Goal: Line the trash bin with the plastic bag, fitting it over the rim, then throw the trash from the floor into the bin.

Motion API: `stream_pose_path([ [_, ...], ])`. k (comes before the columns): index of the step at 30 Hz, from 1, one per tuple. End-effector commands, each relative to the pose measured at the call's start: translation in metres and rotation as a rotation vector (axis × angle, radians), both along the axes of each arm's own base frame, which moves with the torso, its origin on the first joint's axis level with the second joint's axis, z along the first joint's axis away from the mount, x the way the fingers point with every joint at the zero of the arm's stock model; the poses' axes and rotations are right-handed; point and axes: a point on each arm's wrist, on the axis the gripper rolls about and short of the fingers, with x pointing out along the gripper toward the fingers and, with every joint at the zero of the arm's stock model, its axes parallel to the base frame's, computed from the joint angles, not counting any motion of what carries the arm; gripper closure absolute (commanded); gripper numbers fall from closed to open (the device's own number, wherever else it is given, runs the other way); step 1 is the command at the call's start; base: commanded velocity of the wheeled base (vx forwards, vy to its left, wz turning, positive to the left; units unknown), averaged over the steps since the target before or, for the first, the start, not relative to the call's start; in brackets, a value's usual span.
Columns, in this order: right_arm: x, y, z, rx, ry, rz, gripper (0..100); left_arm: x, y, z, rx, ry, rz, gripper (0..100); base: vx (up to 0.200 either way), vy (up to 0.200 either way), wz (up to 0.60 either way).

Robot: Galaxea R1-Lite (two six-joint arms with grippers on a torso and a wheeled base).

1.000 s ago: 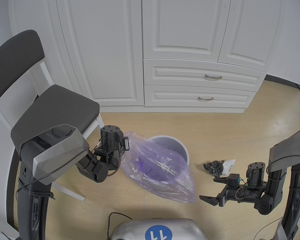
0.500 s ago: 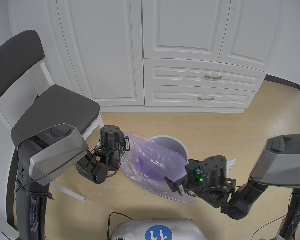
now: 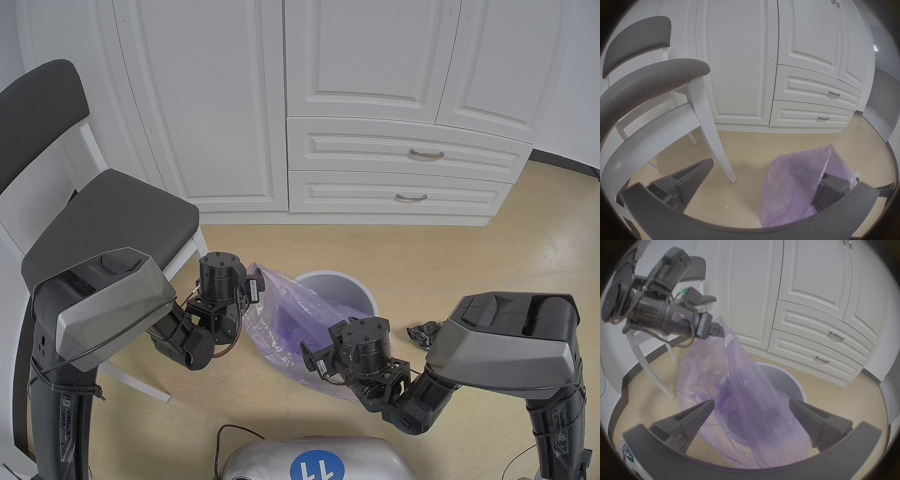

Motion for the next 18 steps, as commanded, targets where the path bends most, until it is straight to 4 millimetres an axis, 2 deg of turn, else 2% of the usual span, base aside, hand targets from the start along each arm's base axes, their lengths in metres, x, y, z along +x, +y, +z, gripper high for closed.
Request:
stream_pose_path([
  [1,0.01,-0.003,-0.019,-0.022,0.021,-0.022,0,0.0,0.0,-0.001,0.0,0.0,0.001,0,0.0,0.0,0.0],
  [5,0.017,-0.01,-0.018,-0.029,0.015,-0.042,0,0.0,0.0,-0.001,0.004,0.005,0.001,0,0.0,0.0,0.0],
  [9,0.032,-0.022,-0.017,-0.044,0.002,-0.08,0,-0.001,0.0,-0.002,0.008,0.013,0.001,0,0.0,0.0,0.0],
  [13,0.045,-0.026,-0.031,-0.05,0.009,-0.102,0,-0.001,0.0,-0.002,0.008,0.013,0.001,0,0.0,0.0,0.0],
  [14,0.048,-0.027,-0.031,-0.043,0.007,-0.101,100,-0.001,0.001,-0.002,0.007,0.012,0.001,0,0.0,0.0,0.0],
  [18,0.053,-0.029,-0.025,-0.013,-0.003,-0.111,100,-0.001,0.001,-0.002,0.007,0.01,0.001,0,0.0,0.0,0.0],
])
